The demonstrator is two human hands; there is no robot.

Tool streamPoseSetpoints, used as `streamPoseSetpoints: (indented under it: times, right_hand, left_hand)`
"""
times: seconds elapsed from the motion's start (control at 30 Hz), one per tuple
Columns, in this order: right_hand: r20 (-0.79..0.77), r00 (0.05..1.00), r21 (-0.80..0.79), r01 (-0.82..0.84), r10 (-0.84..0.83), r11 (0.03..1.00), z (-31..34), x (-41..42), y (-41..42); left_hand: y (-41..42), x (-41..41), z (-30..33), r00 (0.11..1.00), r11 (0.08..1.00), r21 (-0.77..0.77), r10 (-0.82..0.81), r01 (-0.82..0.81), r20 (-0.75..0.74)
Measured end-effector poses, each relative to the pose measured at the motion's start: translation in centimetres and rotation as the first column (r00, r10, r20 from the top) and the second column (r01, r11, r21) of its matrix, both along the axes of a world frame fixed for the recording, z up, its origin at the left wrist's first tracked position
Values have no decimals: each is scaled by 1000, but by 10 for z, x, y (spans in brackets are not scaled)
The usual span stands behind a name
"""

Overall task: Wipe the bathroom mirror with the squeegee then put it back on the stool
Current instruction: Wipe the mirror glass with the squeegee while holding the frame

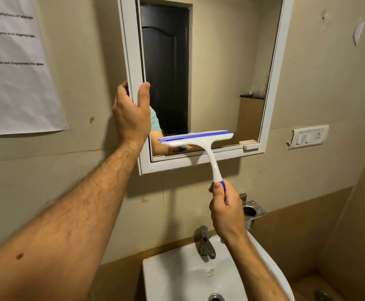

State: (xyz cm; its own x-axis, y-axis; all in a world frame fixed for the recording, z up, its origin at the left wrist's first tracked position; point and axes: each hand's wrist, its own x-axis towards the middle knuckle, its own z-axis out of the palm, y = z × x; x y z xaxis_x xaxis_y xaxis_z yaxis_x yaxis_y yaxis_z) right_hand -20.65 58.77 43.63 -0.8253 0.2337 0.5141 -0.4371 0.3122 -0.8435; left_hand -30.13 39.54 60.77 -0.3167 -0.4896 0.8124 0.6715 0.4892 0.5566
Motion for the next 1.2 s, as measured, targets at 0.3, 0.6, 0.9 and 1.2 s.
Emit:
streamPoseSetpoints:
  times: [0.3,0.6,0.9,1.2]
  right_hand:
    - [91,995,0,51,-50,999,-24,7,12]
    - [30,999,-150,-34,39,988,31,-10,17]
    - [32,997,-106,72,-69,992,-31,-8,34]
    - [23,994,-174,111,-109,978,-2,-26,38]
  left_hand:
    - [1,3,0,1000,1000,-16,4,-4,9]
    - [0,1,-3,1000,1000,20,-18,18,15]
    - [-5,0,-38,987,991,67,-122,115,105]
    - [-3,-2,-38,988,987,74,-145,140,58]
